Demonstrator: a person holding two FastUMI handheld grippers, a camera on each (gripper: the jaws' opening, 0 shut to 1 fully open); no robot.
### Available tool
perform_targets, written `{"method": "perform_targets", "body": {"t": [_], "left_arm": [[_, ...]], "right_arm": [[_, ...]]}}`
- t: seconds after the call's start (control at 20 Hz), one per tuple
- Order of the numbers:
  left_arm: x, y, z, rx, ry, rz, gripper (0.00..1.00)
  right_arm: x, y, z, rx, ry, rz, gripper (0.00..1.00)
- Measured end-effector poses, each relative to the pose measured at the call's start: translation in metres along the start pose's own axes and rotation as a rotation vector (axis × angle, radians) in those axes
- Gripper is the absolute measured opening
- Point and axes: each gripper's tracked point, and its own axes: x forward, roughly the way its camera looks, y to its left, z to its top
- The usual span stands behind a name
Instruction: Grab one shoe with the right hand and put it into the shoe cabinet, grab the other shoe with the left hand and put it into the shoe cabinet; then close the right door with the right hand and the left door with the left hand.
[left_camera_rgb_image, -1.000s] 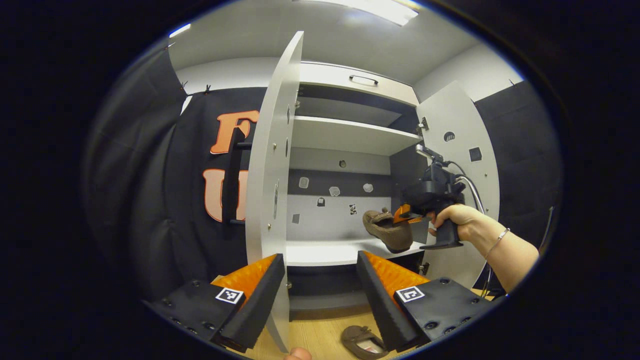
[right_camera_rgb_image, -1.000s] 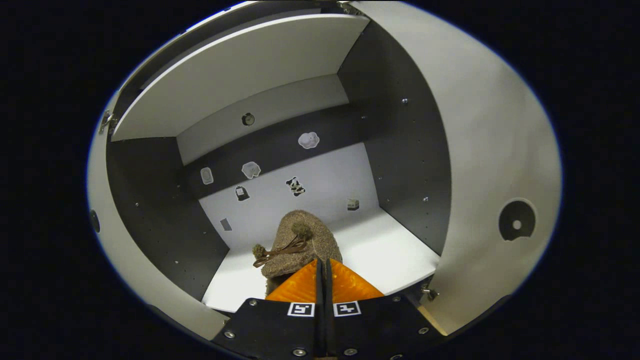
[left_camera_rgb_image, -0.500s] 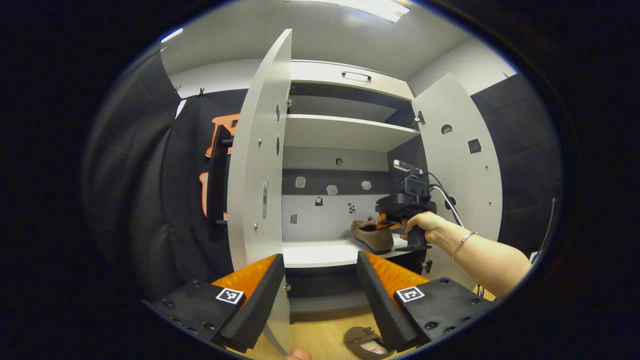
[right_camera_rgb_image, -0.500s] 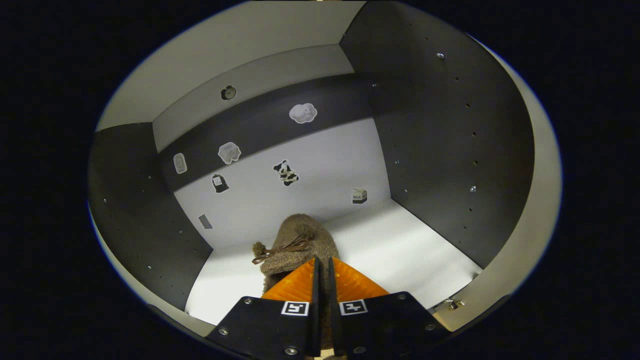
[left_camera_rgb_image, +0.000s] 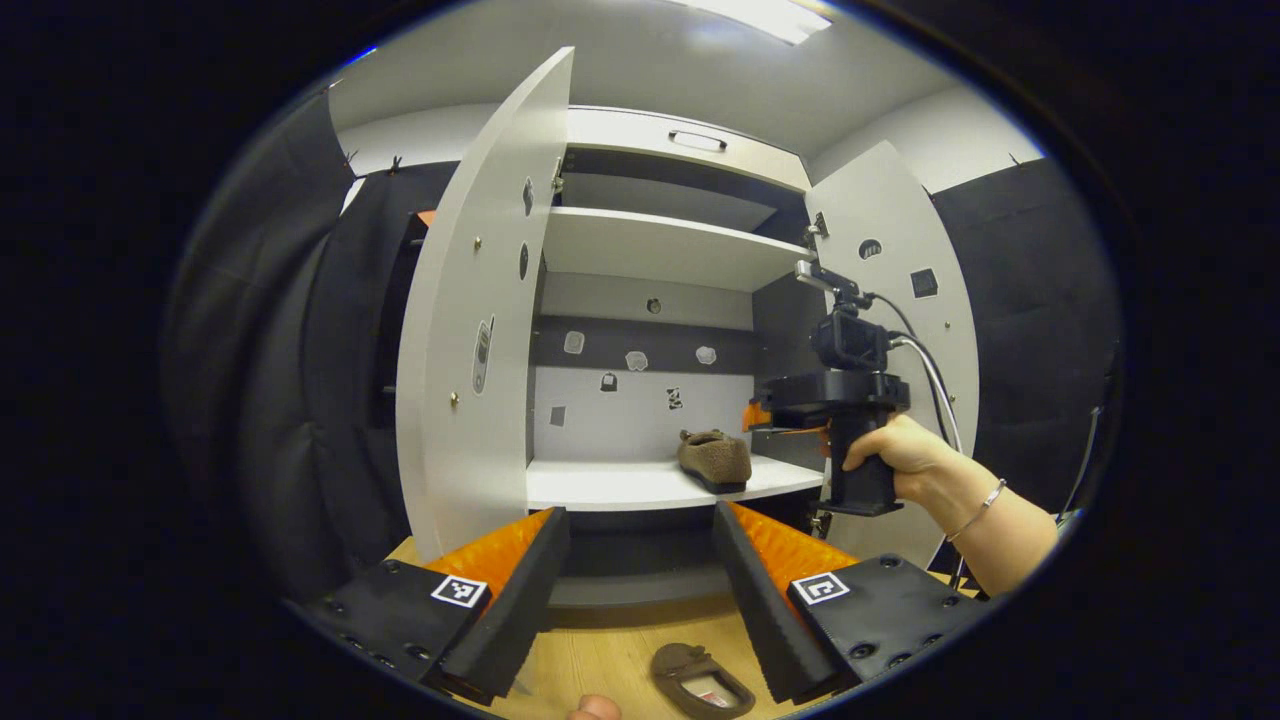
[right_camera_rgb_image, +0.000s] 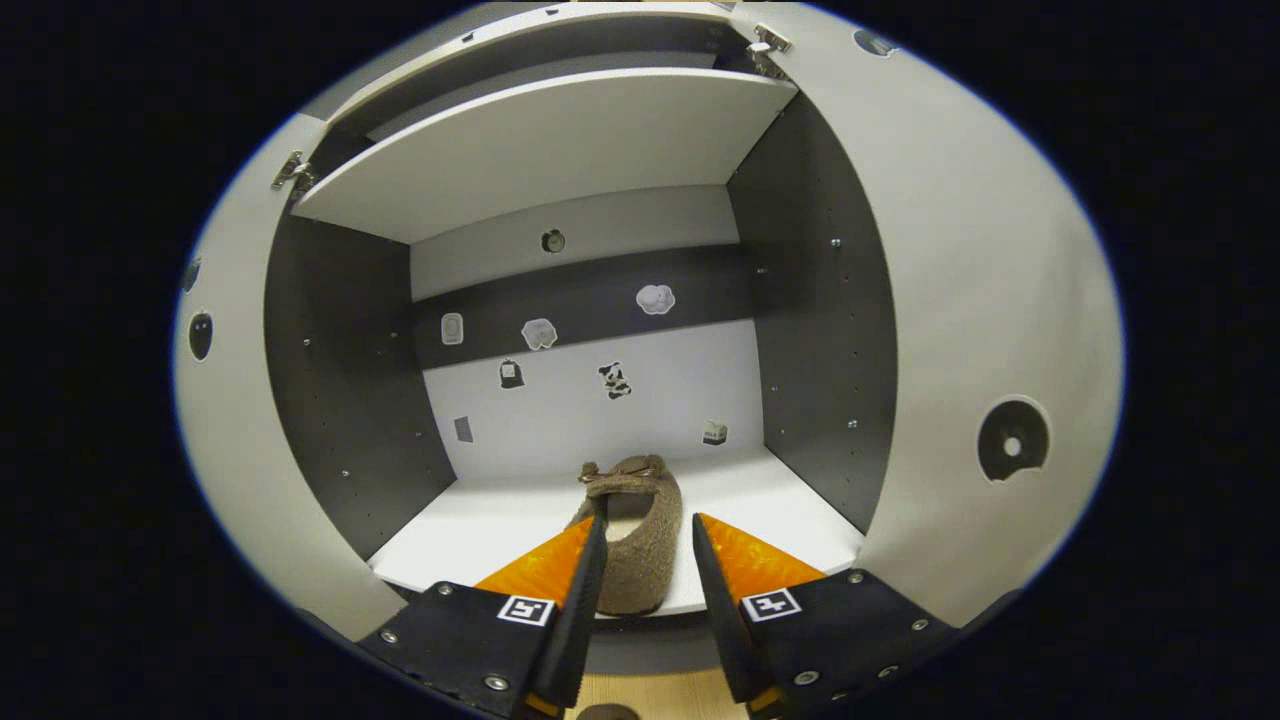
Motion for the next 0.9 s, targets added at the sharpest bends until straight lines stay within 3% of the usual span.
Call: {"method": "perform_targets", "body": {"t": [0.2, 0.4, 0.6, 0.9], "left_arm": [[-0.003, -0.011, -0.048, -0.043, 0.057, 0.012, 0.95], [0.003, -0.009, -0.11, -0.069, 0.134, 0.061, 0.96], [0.004, -0.011, -0.184, -0.066, 0.261, 0.083, 0.97], [-0.001, -0.035, -0.294, -0.083, 0.495, 0.045, 0.98]], "right_arm": [[-0.053, -0.011, -0.003, -0.046, -0.066, 0.01, 0.77], [-0.095, -0.033, -0.001, -0.066, -0.146, -0.022, 0.91], [-0.124, -0.047, 0.002, -0.067, -0.199, -0.029, 0.92], [-0.143, -0.047, -0.015, -0.109, -0.201, 0.009, 0.92]]}}
